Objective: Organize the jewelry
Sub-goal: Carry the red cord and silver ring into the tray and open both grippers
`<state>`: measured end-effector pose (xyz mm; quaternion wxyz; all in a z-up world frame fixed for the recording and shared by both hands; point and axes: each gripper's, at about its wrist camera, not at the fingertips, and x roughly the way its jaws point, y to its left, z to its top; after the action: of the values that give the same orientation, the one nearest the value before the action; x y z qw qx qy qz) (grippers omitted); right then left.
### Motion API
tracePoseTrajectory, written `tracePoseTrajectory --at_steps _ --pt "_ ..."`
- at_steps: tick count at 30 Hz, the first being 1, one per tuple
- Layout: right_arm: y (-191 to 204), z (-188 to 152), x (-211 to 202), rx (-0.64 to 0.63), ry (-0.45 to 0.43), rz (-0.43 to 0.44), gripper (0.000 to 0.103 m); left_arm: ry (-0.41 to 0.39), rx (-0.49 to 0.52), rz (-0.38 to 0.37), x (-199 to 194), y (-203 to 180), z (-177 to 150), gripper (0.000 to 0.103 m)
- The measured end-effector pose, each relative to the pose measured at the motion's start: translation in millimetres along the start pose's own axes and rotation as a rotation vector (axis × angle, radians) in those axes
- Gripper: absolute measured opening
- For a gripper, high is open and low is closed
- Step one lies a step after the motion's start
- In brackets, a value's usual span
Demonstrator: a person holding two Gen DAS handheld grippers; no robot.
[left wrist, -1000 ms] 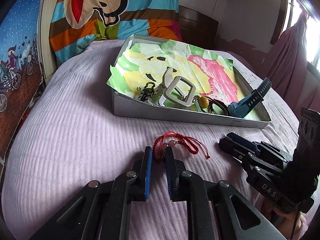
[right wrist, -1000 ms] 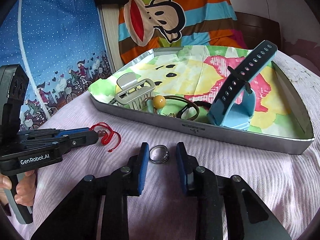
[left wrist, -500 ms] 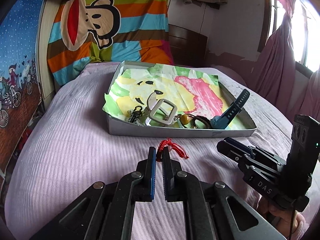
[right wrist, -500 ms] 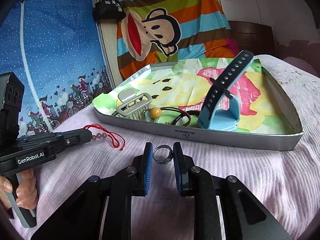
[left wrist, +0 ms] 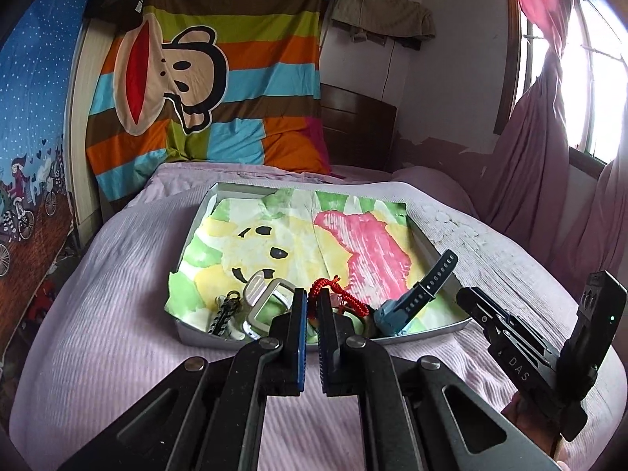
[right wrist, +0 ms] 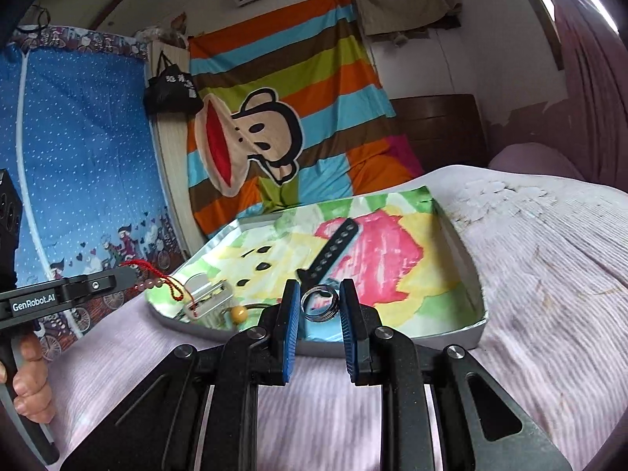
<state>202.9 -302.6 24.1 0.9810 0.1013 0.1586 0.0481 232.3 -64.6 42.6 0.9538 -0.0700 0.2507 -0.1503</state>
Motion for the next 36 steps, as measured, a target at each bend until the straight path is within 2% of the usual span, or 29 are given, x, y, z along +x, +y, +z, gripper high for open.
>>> tracePoseTrajectory --at_steps 6,12,16,22,29,31,33,34,36 --pt "-23 9 24 0.05 0.036 -0.105 0.018 0.068 0.034 0.025 37 -14 2 0.005" --pt "-28 -3 60 0.064 0.152 -0.124 0.018 0.141 0.055 0.047 61 -20 -1 0.005" --pt "-28 -9 72 0.062 0.197 -0.132 0.018 0.176 0.043 0.084 71 -18 -8 0.005" --pt "-26 -13 73 0.059 0.204 -0.134 0.019 0.185 0.021 0.076 73 -14 -16 0.005" --pt "-26 -13 72 0.061 0.202 -0.131 0.019 0.154 0.001 0.046 64 -12 -17 0.006" --pt "-26 -13 71 0.061 0.2 -0.13 0.02 0.143 0.003 0.041 61 -11 -17 0.011" --pt "-25 -13 70 0.06 0.197 -0.128 0.021 0.126 0.002 0.035 56 -11 -17 0.024" --pt "-25 -13 70 0.061 0.194 -0.127 0.023 0.114 0.0 0.034 53 -11 -17 0.027" --pt "-27 -14 67 0.063 0.182 -0.127 0.031 0.084 -0.003 0.036 45 -11 -17 0.047"
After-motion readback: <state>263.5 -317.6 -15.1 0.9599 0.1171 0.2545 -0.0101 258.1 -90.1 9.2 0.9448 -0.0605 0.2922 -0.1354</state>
